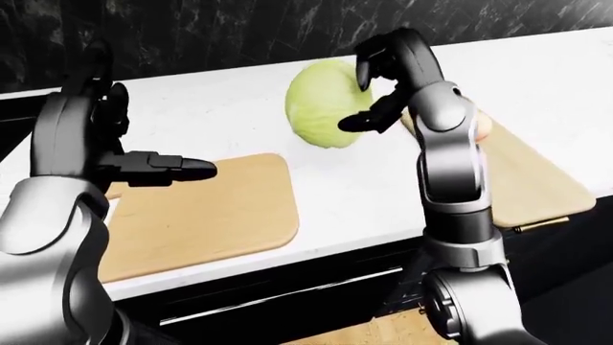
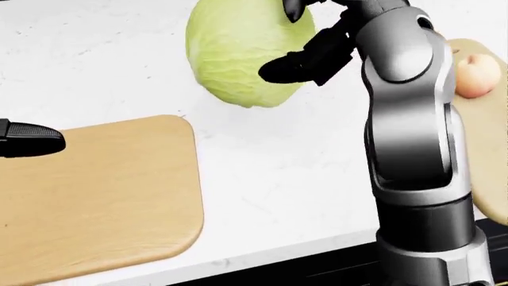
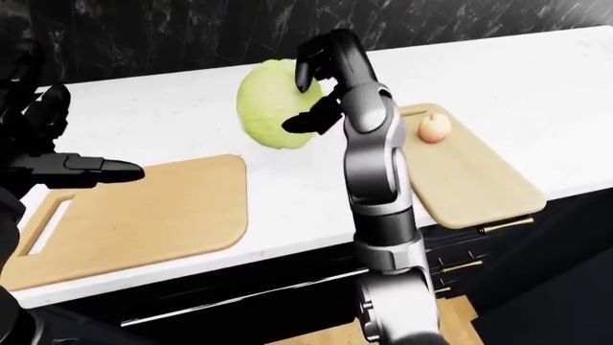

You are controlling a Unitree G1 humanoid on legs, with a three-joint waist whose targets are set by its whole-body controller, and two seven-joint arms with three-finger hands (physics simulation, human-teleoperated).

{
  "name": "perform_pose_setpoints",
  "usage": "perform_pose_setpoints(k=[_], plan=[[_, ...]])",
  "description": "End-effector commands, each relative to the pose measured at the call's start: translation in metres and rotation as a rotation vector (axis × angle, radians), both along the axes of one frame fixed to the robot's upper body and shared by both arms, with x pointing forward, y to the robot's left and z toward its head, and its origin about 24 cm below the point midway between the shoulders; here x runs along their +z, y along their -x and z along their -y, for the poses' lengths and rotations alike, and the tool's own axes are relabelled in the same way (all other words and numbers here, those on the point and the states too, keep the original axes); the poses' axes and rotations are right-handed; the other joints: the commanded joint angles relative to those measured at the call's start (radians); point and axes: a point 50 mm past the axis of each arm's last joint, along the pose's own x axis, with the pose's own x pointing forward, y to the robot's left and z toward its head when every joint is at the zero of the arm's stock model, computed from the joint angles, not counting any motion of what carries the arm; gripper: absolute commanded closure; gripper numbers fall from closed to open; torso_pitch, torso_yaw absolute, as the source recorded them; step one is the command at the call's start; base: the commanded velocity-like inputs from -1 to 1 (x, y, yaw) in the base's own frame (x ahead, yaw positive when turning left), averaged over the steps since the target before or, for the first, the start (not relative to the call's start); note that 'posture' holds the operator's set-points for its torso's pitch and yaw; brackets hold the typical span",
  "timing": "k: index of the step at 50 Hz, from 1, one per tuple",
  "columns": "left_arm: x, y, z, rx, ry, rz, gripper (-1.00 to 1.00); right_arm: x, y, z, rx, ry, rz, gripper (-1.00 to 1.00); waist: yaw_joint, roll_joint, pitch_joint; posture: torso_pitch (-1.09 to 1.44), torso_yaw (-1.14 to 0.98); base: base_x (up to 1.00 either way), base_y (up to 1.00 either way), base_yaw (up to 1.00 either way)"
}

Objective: Place the apricot and the cabbage on separate cutting boards.

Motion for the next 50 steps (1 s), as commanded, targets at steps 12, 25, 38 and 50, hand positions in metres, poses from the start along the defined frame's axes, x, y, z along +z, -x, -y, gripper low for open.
perform_pose_setpoints(k=[12, 25, 38, 50], plan=[[0.012, 0.004, 0.000, 0.011, -0.022, 0.072, -1.00, 0.000, 0.011, -0.004, 0.028, -0.332, 0.127, 1.00, 0.003, 0.003, -0.031, 0.00, 0.00, 0.00, 0.00, 0.00], [0.011, 0.005, -0.001, 0.014, -0.022, 0.072, -1.00, 0.010, 0.038, -0.009, 0.096, -0.321, 0.158, 1.00, 0.003, -0.002, -0.029, 0.00, 0.00, 0.00, 0.00, 0.00], [0.013, 0.008, 0.001, -0.014, -0.007, 0.089, -1.00, -0.004, 0.061, -0.028, 0.195, -0.263, 0.090, 1.00, 0.004, 0.000, -0.027, 0.00, 0.01, 0.00, 0.00, 0.00], [0.017, 0.013, -0.003, 0.003, -0.010, 0.083, -1.00, -0.017, 0.072, -0.044, 0.238, -0.197, 0.028, 1.00, 0.025, 0.007, -0.028, 0.00, 0.07, 0.00, 0.00, 0.00]])
